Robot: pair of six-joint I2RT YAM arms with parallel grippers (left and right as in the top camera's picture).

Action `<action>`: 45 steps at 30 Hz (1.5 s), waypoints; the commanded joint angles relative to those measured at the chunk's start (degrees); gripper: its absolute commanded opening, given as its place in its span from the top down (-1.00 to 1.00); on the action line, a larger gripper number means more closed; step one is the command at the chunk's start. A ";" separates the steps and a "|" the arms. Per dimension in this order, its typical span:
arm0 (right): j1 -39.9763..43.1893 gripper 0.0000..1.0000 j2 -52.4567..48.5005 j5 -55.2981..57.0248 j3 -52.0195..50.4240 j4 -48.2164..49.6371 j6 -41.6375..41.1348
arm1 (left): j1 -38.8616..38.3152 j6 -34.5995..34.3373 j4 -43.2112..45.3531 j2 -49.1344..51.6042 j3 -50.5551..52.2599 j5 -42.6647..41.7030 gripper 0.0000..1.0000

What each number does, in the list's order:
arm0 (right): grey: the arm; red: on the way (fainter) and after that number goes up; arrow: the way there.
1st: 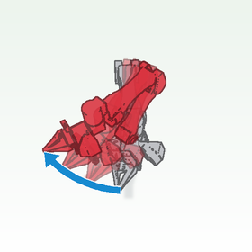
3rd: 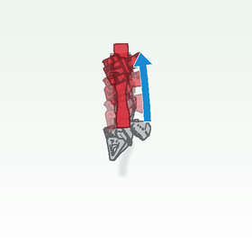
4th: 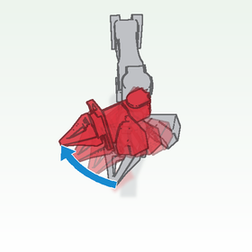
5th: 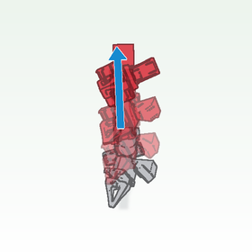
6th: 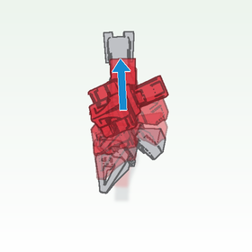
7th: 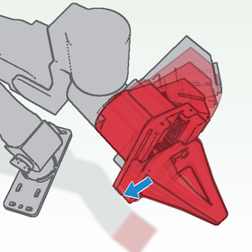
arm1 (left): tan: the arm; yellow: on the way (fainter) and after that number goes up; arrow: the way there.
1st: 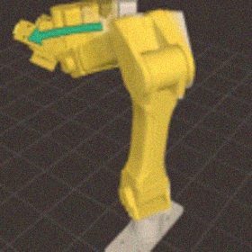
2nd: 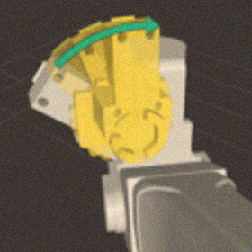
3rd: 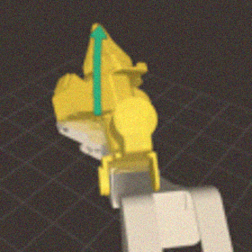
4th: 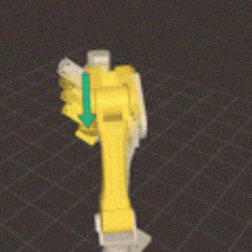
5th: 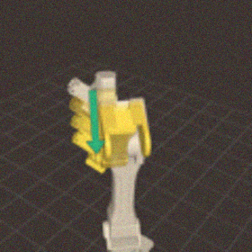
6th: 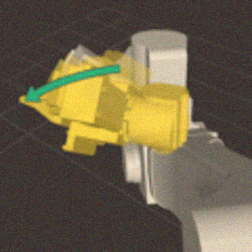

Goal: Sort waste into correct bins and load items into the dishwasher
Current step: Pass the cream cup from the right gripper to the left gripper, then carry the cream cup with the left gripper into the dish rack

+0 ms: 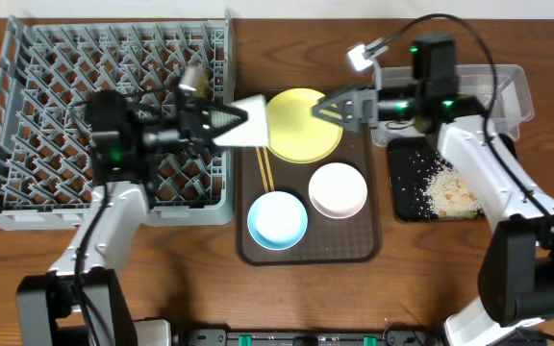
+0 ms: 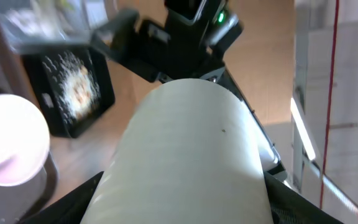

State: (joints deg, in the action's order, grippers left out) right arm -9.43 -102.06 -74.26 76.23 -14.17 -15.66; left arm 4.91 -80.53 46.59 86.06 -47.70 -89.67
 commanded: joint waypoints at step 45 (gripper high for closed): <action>-6.29 -0.99 15.82 33.77 0.17 -26.36 15.45 | 3.39 61.64 -106.29 -0.81 -41.16 71.17 0.39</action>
State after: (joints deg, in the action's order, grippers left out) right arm -15.18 -86.98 -41.54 76.23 -40.29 -0.82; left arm 12.01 -24.84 -56.51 85.78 -87.64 -33.39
